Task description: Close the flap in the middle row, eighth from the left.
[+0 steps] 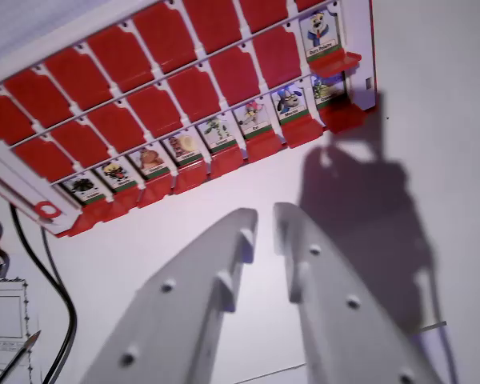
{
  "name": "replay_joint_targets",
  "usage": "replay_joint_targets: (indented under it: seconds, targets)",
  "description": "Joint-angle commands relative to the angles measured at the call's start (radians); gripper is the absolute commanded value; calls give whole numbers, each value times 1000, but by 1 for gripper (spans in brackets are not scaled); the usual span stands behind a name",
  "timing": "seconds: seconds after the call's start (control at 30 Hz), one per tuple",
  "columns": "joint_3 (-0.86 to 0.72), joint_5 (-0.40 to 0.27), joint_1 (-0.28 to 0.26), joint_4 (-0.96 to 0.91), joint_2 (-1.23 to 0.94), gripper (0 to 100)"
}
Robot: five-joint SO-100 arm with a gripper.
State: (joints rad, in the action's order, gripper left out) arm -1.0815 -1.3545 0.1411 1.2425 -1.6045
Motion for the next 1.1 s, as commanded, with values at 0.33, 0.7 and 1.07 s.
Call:
replay_joint_targets:
  seconds: [0.33, 0.7, 1.07]
  targets:
    - [270, 20, 11, 23, 244, 2]
    - [430, 21, 37, 9, 466, 2]
    - [525, 23, 57, -15, 598, 2]
